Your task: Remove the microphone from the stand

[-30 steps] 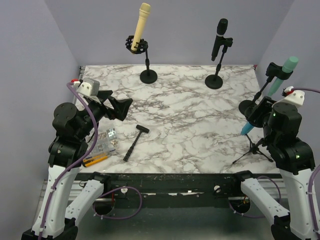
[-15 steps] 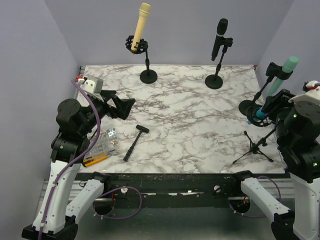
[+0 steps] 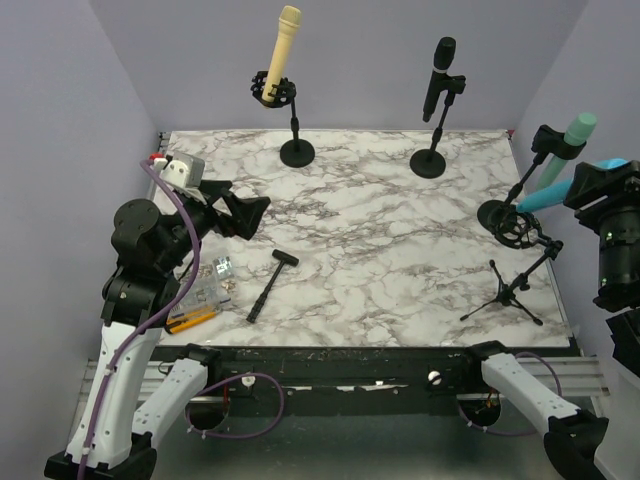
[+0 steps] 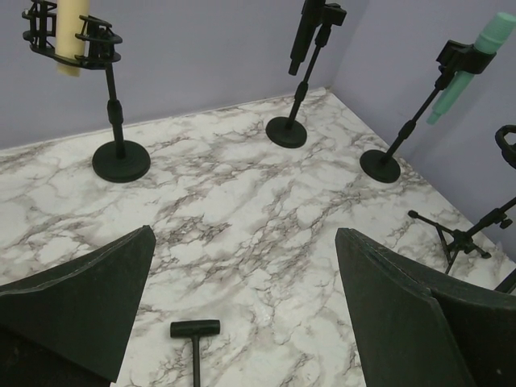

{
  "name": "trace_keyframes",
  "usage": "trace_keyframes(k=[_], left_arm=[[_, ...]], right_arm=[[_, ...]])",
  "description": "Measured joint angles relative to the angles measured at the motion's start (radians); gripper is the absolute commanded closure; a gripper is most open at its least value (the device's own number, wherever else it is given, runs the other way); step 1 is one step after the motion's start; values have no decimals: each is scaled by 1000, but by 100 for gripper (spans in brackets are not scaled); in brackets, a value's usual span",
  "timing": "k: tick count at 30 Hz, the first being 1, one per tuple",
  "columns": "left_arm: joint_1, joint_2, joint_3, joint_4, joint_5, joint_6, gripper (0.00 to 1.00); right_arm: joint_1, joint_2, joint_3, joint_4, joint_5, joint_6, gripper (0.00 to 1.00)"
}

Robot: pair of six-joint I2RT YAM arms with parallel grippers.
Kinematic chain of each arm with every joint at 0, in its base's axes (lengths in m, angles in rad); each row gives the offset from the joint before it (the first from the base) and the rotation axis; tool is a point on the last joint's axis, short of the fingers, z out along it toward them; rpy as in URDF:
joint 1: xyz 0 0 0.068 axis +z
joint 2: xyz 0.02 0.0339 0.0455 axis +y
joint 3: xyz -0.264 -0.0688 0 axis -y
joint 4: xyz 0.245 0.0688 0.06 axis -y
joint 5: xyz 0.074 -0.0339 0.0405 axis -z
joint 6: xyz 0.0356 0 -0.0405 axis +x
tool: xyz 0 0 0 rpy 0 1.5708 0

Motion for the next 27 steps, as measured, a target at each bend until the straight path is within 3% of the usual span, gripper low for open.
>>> trace_keyframes(k=[8, 16, 22, 27], left_arm=[[11, -8, -7, 15, 2, -5, 1], [39, -11, -26, 39, 17, -26, 1], [71, -8, -42, 58, 19, -43, 1], [92, 3, -51, 66, 22, -55, 2]], right_arm=[[8, 0, 35, 53, -106, -18, 99], [24, 117, -43, 141, -523, -9, 99], [40, 291, -240, 293, -904, 148, 99], [249, 388, -484, 386, -946, 276, 99]])
